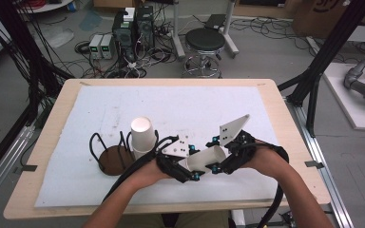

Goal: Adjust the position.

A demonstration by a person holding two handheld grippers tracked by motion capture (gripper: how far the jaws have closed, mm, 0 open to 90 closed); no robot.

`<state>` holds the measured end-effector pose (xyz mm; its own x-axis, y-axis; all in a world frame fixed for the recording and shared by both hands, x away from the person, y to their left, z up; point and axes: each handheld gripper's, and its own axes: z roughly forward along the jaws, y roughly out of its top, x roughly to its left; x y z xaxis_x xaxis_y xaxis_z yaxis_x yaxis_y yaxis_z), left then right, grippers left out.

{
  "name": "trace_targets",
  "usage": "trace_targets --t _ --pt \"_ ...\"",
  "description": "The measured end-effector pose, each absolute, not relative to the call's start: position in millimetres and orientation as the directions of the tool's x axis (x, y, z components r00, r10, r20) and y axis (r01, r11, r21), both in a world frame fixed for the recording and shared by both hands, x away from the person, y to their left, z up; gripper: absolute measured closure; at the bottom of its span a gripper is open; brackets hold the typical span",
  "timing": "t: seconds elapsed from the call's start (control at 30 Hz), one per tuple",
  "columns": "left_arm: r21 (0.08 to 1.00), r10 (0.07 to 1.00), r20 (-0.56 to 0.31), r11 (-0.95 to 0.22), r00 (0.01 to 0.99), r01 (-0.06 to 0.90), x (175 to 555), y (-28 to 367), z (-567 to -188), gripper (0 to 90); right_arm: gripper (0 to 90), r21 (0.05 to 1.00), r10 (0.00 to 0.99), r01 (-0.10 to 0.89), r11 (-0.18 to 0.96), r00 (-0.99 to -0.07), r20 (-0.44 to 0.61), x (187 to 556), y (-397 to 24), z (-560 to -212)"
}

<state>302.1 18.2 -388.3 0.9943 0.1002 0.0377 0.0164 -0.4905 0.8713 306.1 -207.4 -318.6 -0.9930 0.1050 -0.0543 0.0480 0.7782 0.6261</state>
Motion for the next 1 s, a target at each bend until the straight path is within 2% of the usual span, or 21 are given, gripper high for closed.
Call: trace_targets --t 0.17,0.27,0.37,0.73,1.0 --pt "0.889 0.082 0.023 -0.458 0.996 0.017 301 18 -390 28.8 36.3 0.644 0.089 0.054 0.763 -0.996 -0.022 304 -213 -317" --pt "0.923 0.097 0.006 -0.383 0.995 0.032 301 20 -389 20.5 36.2 0.664 0.098 0.067 0.745 -0.995 -0.009 305 -219 -315" --pt "0.933 0.110 -0.003 -0.356 0.994 0.042 301 23 -389 17.9 36.2 0.680 0.110 0.077 0.729 -0.994 -0.006 305 -225 -315" --pt "0.982 0.183 -0.039 -0.174 0.982 0.072 302 45 -399 17.6 36.1 0.760 0.208 0.142 0.634 -0.978 0.009 306 -255 -326" --pt "0.989 0.184 -0.030 -0.137 0.982 0.056 298 47 -400 17.6 36.1 0.813 0.240 0.188 0.551 -0.969 0.061 306 -263 -344"
